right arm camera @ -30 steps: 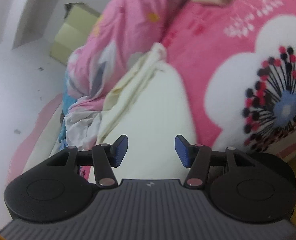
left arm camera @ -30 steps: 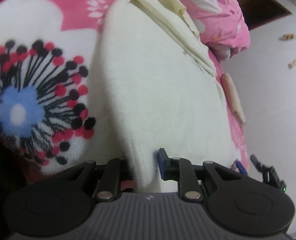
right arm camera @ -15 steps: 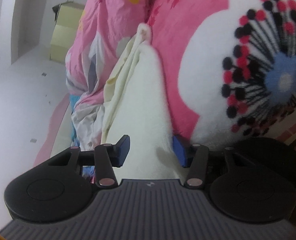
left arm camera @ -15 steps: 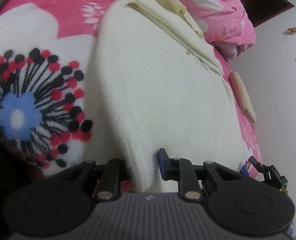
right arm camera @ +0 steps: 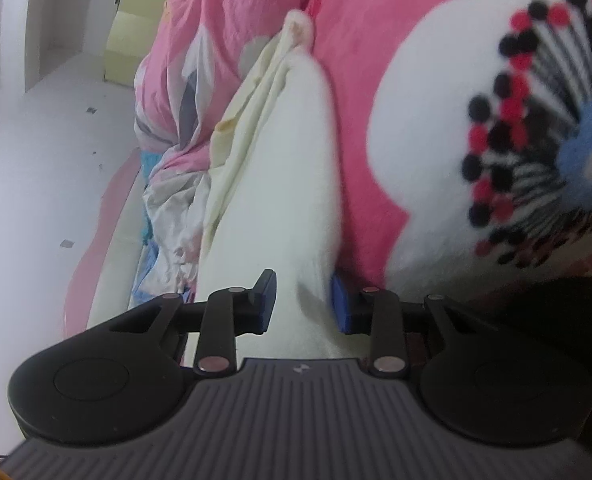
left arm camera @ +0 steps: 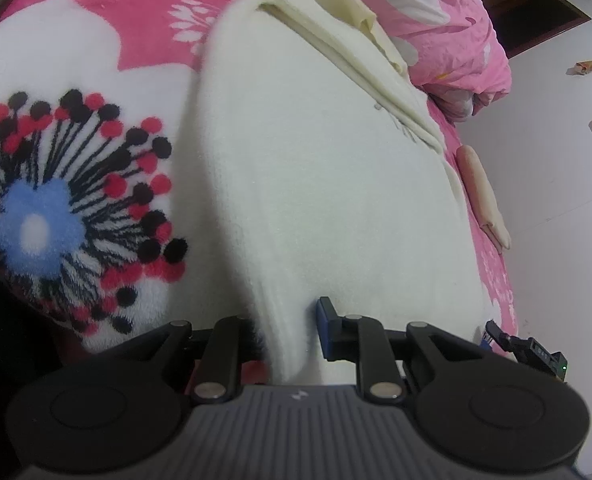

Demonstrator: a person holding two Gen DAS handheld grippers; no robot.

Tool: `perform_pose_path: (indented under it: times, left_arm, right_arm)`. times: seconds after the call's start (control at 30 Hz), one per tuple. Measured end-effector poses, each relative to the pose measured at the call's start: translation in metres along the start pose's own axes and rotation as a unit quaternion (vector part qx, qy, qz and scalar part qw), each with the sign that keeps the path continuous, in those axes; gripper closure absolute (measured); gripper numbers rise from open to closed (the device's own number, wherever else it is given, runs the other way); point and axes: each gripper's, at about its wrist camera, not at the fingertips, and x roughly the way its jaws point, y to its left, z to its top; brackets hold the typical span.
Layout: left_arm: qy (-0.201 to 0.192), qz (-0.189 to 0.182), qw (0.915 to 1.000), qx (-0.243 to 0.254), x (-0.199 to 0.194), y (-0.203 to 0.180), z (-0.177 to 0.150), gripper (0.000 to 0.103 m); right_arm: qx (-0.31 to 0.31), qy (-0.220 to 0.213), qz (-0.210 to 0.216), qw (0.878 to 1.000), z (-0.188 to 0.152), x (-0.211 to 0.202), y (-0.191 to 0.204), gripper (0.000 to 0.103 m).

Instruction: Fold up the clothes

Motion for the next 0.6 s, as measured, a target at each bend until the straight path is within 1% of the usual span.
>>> perform_pose_path:
  times: [0.07, 0.13, 0.3, 0.37, 0.4, 0.47, 0.57, 0.6]
  left_arm:
    - [0.001, -0.002, 1.0, 0.0, -0.001, 0.002, -0.001, 0.083]
    - [0.003, -0.003, 1.0, 0.0, -0.001, 0.002, 0.001, 0.083]
    - [0.007, -0.006, 1.0, -0.002, -0.002, 0.004, 0.002, 0.083]
    - [0.008, -0.007, 0.9999, -0.002, -0.003, 0.004, 0.002, 0.082]
    - [0.008, -0.009, 0.9999, -0.003, -0.003, 0.005, 0.001, 0.082]
    - [0.007, -0.014, 0.9998, -0.008, -0.003, 0.007, 0.0, 0.081]
    - [0.006, -0.029, 0.9993, -0.024, -0.003, 0.013, -0.001, 0.08]
    - [0.006, -0.034, 0.9989, -0.031, -0.003, 0.016, -0.001, 0.08]
  right_arm:
    - [0.014, -0.016, -0.003, 1.0, 0.003, -0.005, -0.005, 0.075]
    - [0.024, -0.013, 0.003, 1.0, 0.004, -0.004, -0.009, 0.073]
    - [0.015, 0.059, -0.003, 0.998, -0.002, 0.017, -0.005, 0.073]
    - [0.015, 0.073, -0.006, 0.997, 0.0, 0.018, -0.005, 0.073]
    - [0.016, 0.075, -0.008, 0.997, 0.002, 0.017, -0.005, 0.075]
    - [0.017, 0.067, -0.01, 0.998, 0.007, 0.015, -0.006, 0.075]
    - [0.019, 0.056, -0.004, 0.998, 0.005, 0.016, -0.008, 0.075]
    - [0.015, 0.054, -0.003, 0.998, 0.002, 0.016, -0.009, 0.076]
